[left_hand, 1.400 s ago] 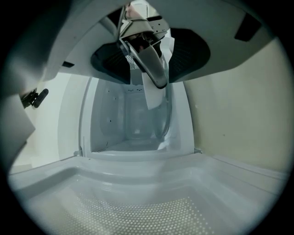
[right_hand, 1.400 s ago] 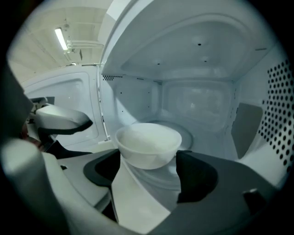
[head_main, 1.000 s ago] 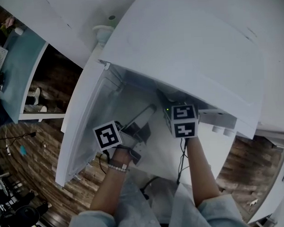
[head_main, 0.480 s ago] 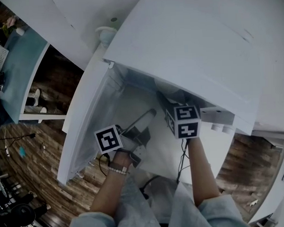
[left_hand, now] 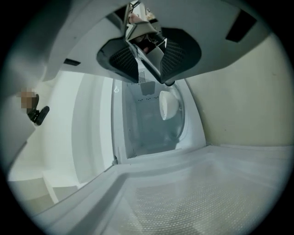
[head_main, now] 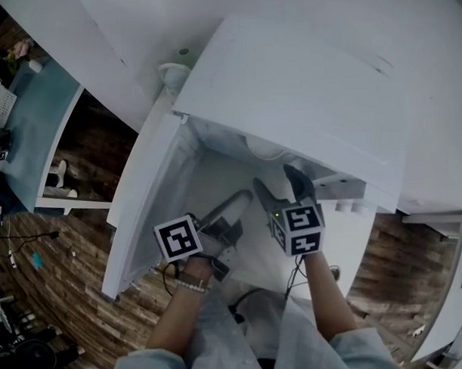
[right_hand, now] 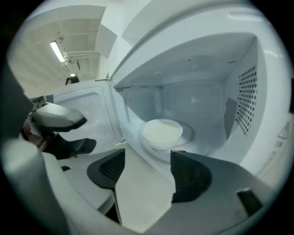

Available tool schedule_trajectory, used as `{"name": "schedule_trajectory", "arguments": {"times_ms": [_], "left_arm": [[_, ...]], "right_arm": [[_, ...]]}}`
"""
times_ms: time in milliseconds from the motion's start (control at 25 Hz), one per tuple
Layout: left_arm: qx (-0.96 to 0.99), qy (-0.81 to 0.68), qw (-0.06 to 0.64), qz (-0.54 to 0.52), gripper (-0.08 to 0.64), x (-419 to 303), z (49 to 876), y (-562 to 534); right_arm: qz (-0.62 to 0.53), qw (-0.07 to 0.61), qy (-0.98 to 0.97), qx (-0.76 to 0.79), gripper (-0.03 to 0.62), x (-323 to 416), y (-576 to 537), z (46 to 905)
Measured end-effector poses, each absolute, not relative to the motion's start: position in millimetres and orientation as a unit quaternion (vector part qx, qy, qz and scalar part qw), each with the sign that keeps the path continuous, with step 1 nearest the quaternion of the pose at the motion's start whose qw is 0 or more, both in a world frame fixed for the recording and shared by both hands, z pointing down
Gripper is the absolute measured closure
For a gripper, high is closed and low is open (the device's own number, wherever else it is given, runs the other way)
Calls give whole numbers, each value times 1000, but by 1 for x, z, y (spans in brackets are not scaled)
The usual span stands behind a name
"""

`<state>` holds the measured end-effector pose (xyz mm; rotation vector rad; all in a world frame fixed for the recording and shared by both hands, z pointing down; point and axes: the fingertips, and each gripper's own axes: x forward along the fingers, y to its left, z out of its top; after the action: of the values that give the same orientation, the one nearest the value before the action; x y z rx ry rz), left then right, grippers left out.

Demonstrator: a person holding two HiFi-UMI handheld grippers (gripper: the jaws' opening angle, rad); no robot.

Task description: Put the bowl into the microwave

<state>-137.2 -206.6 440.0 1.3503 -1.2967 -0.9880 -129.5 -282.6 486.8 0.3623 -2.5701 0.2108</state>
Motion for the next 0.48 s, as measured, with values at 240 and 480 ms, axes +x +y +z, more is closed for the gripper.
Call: {"name": "schedule_trajectory", "arguments": {"times_ms": [240,480], "left_arm": [[581,-579,453,-348,560,-139,421,-199],[626,-583,407,-320,560,-129,382,-199]], "right_arm": [[58,227,-959,157,530,-102,-272,452],[21,195,-971,136,589,-85,-258,411]]}}
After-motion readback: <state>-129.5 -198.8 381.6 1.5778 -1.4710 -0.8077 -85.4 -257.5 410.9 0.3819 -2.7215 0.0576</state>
